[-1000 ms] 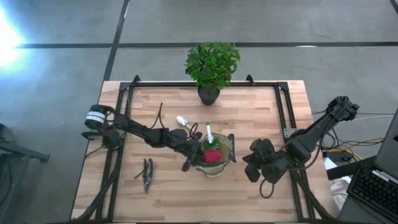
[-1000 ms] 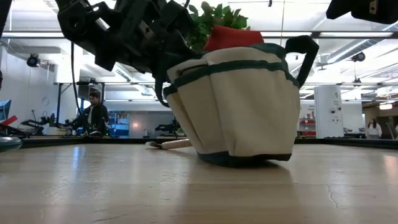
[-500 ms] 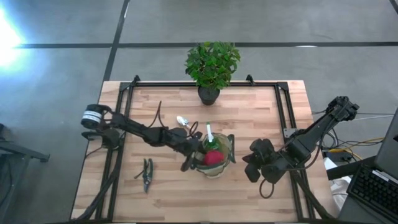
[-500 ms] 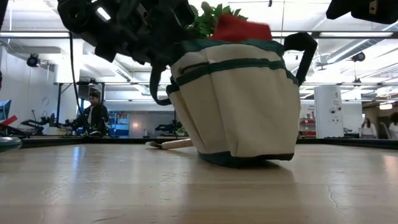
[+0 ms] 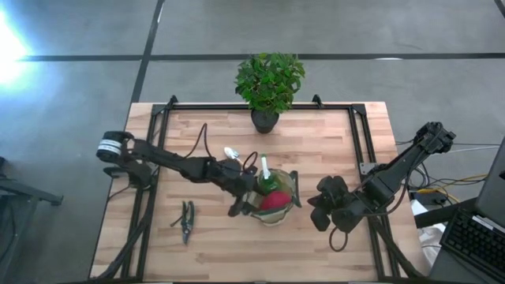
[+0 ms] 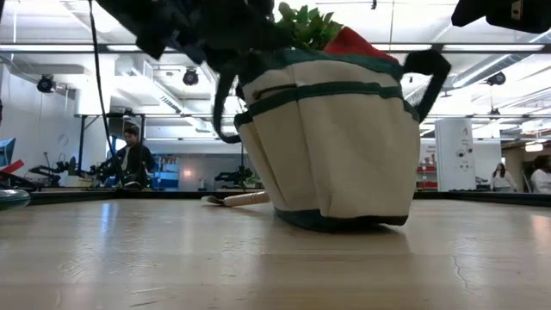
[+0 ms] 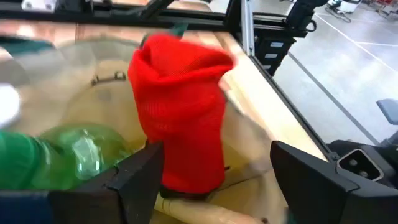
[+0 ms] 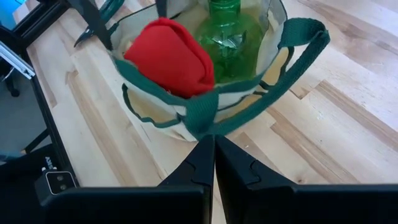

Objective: Pick & Place Garden tools in Gardening bag
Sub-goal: Put the red gloves into the gardening bag, then put the green shear scissors into the gardening bag

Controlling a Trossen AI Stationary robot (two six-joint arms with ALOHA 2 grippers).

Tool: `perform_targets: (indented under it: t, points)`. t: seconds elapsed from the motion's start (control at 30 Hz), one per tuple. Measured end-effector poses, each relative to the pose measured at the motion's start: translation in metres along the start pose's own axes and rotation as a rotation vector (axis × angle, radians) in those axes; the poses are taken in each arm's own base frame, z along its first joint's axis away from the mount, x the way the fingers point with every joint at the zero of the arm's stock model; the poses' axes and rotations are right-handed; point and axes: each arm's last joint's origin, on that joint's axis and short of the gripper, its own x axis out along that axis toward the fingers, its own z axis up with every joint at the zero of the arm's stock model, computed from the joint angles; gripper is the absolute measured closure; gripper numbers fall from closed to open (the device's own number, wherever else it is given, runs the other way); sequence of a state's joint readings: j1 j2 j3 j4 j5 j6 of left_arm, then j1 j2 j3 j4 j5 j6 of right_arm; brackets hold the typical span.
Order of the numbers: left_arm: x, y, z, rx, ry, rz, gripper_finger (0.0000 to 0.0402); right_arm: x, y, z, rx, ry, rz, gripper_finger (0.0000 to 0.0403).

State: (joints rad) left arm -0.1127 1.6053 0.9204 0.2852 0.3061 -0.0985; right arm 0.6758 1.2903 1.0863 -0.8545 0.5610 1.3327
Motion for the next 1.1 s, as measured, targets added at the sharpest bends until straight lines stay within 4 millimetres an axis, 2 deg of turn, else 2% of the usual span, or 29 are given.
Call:
perform_targets:
  t: [0.2, 0.4, 0.53, 0.67, 0.9, 1.1]
  points:
    - [-0.024, -0.009, 0.017, 0.048, -0.002, 0.000, 0.0106, 0.000, 0.000, 0.000, 0.000, 0.001, -0.001, 0.0394]
    - [-0.063, -0.023, 0.027, 0.067, 0.057, 0.003, 0.0110, 0.000, 0.000, 0.000, 0.001, 0.001, -0.001, 0.0394]
    - [-0.094, -0.032, 0.025, 0.042, 0.155, 0.008, 0.0110, 0.000, 0.000, 0.000, 0.001, 0.001, 0.000, 0.0394]
    - [-0.122, -0.040, 0.014, -0.047, 0.241, 0.022, 0.0110, 0.000, 0.000, 0.000, 0.001, 0.001, -0.001, 0.0394]
    - [-0.164, -0.052, -0.019, -0.251, 0.312, 0.052, 0.0110, 0.000, 0.000, 0.000, -0.002, 0.001, -0.001, 0.0394]
    - [-0.177, -0.066, -0.051, -0.184, 0.360, -0.015, 0.0110, 0.000, 0.000, 0.000, -0.007, 0.002, -0.002, 0.0394]
